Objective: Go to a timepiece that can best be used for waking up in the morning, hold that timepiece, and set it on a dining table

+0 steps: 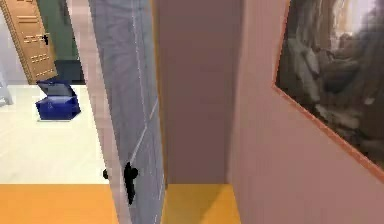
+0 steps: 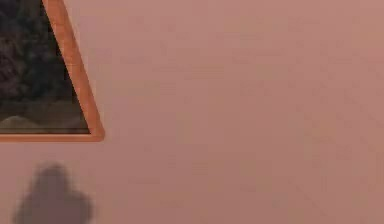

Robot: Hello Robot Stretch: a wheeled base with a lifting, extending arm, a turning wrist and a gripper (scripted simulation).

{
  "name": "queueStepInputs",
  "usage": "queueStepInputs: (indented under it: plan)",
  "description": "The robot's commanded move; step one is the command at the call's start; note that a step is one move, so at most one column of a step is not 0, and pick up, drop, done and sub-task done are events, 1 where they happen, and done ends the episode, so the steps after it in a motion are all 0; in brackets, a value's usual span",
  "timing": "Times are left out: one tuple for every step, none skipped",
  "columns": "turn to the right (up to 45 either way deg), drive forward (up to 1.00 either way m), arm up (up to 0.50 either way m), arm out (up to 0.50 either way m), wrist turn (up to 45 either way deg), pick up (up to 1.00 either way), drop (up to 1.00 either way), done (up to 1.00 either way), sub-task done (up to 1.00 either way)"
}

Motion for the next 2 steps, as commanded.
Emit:
queueStepInputs:
  plan:
    - [-45.0,0.00,0.00,0.00,0.0,0.00,0.00,0.00,0.00]
    - [-18.0,0.00,0.00,0.00,0.0,0.00,0.00,0.00,0.00]
